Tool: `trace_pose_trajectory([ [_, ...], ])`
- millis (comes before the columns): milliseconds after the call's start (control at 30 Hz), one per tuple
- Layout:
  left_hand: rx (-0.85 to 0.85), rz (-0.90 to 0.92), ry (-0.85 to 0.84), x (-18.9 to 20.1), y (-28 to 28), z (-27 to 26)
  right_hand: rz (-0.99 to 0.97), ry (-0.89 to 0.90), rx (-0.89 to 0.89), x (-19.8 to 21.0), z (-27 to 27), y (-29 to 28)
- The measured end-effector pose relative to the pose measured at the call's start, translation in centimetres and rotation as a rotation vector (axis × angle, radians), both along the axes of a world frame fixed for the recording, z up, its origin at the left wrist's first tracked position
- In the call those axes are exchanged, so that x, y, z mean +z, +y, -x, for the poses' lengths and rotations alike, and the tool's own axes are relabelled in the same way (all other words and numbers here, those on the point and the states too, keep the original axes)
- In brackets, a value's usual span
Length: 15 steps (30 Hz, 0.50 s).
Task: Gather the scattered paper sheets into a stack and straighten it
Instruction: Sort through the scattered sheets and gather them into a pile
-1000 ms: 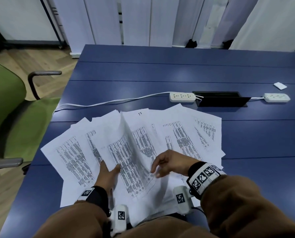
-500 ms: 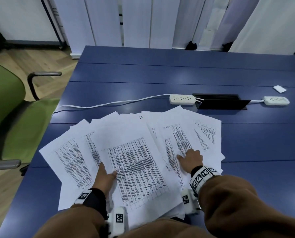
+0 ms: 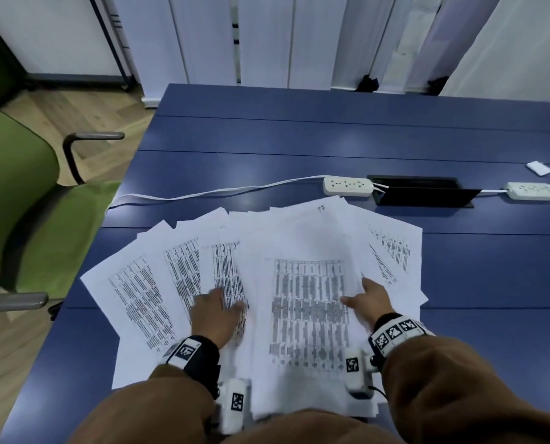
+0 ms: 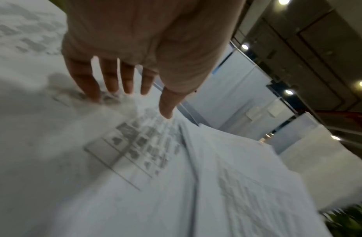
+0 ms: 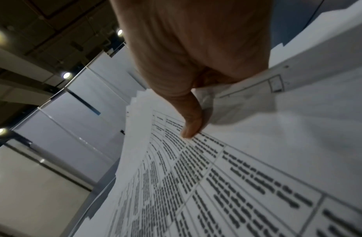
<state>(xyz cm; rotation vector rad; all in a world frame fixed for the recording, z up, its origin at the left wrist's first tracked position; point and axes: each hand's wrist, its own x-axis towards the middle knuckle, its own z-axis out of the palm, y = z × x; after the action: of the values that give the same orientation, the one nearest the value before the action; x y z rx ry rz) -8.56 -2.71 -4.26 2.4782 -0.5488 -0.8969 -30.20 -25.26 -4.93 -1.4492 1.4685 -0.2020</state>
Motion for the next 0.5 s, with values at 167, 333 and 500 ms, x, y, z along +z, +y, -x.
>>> trace_pose_trajectory([
  [167, 0.226, -0.016, -0.091, 0.5, 1.0, -1.2, 0.083, 0.050, -0.086, 0.4, 1.6, -2.0],
  [333, 0.301, 0.159, 0.133, 0.2, -0.8, -0.4, -0.009, -0.025, -0.017, 0.1, 1.1, -1.3],
  [500, 0.181, 0.224, 0.247, -0.4, -1.0, 0.2, -0.029, -0.054, 0.033, -0.2, -0.7, 0.3],
])
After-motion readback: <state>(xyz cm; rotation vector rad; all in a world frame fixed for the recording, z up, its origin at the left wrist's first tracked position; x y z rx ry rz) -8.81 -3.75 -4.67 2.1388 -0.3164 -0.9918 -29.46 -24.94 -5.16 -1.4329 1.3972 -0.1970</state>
